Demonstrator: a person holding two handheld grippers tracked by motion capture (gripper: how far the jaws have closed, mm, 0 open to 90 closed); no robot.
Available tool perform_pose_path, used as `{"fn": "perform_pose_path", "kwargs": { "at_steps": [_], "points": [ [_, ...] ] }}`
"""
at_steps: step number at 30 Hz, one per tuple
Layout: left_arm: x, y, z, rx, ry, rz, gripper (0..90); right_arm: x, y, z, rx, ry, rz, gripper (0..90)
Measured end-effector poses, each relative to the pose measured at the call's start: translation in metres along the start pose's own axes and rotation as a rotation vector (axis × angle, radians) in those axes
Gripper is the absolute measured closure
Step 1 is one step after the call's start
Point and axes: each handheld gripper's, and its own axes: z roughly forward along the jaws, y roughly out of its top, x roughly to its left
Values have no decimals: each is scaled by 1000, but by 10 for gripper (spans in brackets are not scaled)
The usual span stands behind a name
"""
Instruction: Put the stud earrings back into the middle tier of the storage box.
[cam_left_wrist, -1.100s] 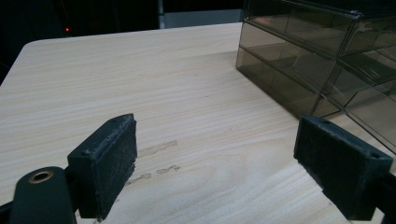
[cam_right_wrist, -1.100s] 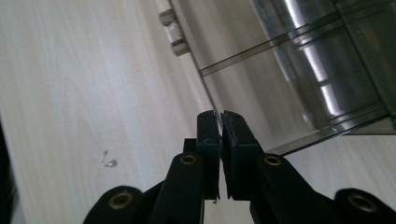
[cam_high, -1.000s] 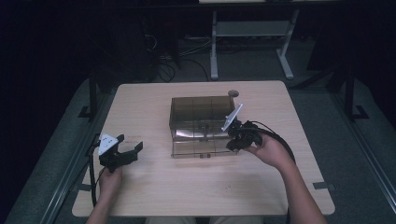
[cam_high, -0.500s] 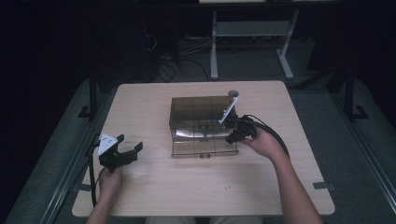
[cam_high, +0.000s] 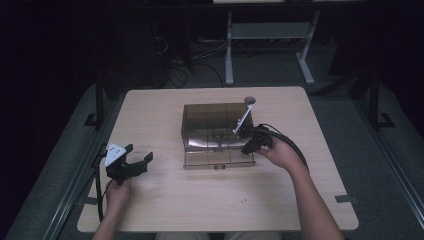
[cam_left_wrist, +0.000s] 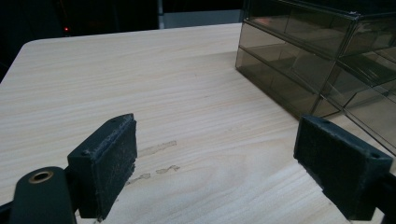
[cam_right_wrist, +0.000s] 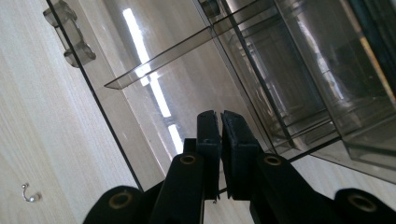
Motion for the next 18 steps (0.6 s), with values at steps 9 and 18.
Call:
{"fn": "perform_pose_path", "kwargs": {
  "at_steps": [9,18],
  "points": [
    [0,0,0,0,0,-2,129,2,-2,-4,-7,-3,-2,834],
    [0,0,0,4,2,7,129,20,-19,-31,-79,-8,-30,780]
  ]
}}
